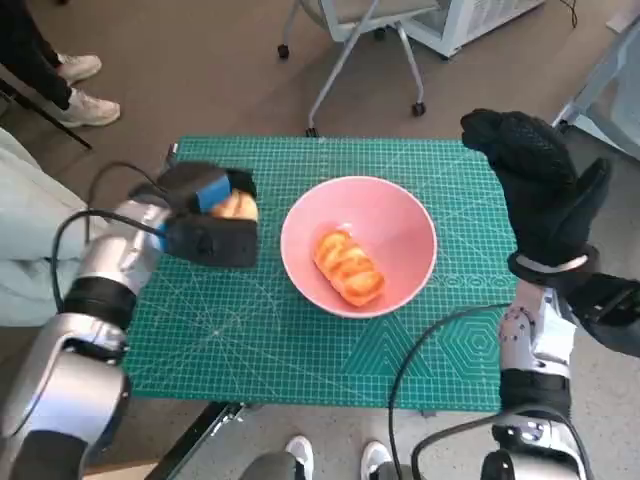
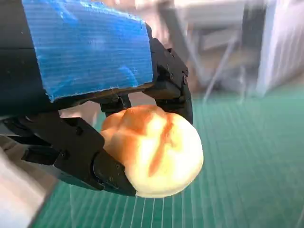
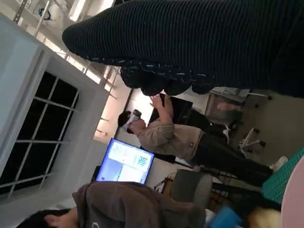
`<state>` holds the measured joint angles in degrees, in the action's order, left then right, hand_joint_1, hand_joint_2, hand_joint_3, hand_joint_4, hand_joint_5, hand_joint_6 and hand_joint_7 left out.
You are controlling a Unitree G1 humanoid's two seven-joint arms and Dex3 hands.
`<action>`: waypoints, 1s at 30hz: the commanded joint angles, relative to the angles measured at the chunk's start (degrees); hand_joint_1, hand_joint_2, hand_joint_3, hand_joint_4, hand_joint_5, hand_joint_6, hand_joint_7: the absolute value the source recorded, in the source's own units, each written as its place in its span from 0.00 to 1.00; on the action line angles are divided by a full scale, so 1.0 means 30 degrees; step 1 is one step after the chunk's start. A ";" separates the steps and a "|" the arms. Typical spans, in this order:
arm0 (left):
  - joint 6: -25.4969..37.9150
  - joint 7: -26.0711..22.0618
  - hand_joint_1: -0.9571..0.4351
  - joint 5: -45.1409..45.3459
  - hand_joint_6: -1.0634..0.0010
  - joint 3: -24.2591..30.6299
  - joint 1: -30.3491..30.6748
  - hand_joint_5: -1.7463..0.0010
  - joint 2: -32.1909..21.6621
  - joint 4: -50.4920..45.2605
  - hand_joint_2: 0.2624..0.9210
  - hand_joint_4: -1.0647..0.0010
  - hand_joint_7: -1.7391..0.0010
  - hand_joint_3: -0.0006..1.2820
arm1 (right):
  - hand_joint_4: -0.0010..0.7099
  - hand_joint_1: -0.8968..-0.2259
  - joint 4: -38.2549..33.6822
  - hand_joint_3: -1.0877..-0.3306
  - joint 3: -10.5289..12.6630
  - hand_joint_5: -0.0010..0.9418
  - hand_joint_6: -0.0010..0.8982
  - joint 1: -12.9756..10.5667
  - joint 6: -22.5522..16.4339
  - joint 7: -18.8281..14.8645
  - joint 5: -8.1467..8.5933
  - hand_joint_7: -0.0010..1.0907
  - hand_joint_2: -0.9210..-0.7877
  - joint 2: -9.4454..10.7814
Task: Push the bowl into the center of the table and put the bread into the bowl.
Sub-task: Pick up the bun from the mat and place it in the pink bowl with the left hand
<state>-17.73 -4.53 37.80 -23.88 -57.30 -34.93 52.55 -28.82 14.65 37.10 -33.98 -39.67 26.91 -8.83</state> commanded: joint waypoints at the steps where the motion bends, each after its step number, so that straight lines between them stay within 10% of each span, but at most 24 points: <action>1: -0.0145 -0.0316 0.69 -0.0998 0.41 0.1418 0.0852 0.32 -0.0788 -0.3952 1.00 0.35 0.35 0.05 | 0.23 0.34 -0.0282 0.47 -0.0024 0.00 0.17 -0.0162 0.0349 -0.0138 0.0099 0.23 0.00 -0.0051; 16: -0.1293 -0.0502 0.69 -0.1302 0.36 0.2351 0.2553 0.42 0.0316 -1.2082 0.99 0.24 0.36 0.01 | 0.22 0.36 -0.0671 0.45 -0.0163 0.00 0.16 0.0270 0.0277 -0.0156 -0.0088 0.24 0.00 0.0013; 30: -0.2589 -0.1543 0.69 -0.0768 0.33 0.0363 0.2316 0.44 0.2939 -0.9909 0.97 0.19 0.39 0.00 | 0.23 0.35 -0.0499 0.44 -0.0231 0.00 0.16 0.0232 0.0119 -0.0219 -0.0126 0.25 0.00 -0.0011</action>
<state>-24.89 -8.80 34.42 -21.43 -50.15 -27.43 20.00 -30.16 14.25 38.73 -33.80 -39.84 26.81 -8.79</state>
